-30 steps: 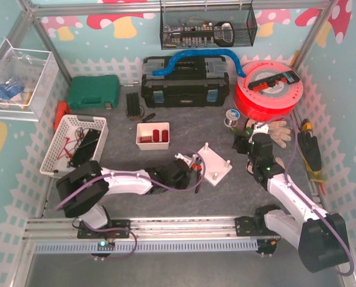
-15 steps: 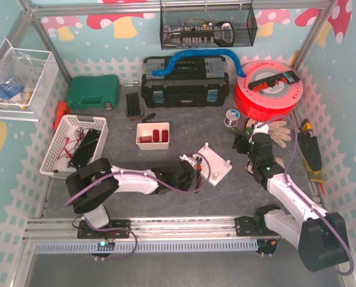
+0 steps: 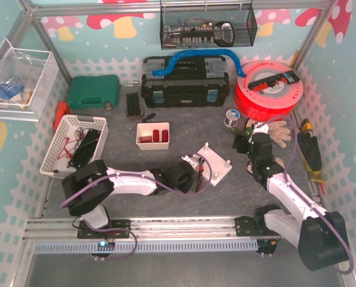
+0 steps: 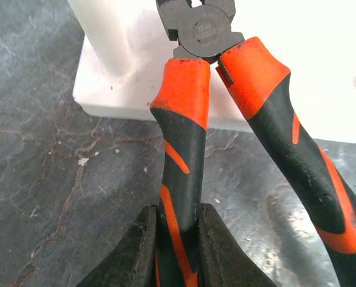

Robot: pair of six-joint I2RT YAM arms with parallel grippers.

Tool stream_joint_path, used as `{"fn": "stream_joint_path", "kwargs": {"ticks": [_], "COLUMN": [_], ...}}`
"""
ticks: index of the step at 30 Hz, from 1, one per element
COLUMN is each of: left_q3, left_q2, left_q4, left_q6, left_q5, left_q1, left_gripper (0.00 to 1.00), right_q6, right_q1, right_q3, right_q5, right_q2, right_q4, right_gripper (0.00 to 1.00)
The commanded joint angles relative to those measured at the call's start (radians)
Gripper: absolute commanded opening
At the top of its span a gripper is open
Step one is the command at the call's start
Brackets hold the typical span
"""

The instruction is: Install the large spring

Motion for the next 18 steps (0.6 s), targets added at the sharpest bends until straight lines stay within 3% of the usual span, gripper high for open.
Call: {"fn": "stream_joint_path", "kwargs": {"ticks": [1,5,13,18], "left_q3": [-0.009,-0.025,-0.107,-0.174], "left_q2": [-0.1,-0.191,-0.467,-0.68], "left_q4": [0.057,0.059,-0.005,-0.159], "left_q6": [0.032,-0.001,-0.17,-0.365], "left_q5": [0.002,-0.035,-0.25,-0.36], "left_q1": [-0.015,-0.018,0.014,0.107], "left_gripper": [0.0,0.0,0.0,0.0], "right_q6": [0.014,0.015,0.02,0.023], "right_q1": [0.001,0.001,0.001,0.001], "right_q3": [-0.008,-0.008,-0.006,-0.006], "right_q5": [0.014,0.011,0.001,-0.001], "right_q2": [0.004,0.002,0.002,0.001], "right_q4": [0.018,0.017,0.015,0.014], "right_gripper": [0.87,0.87,0.87,0.87]}}
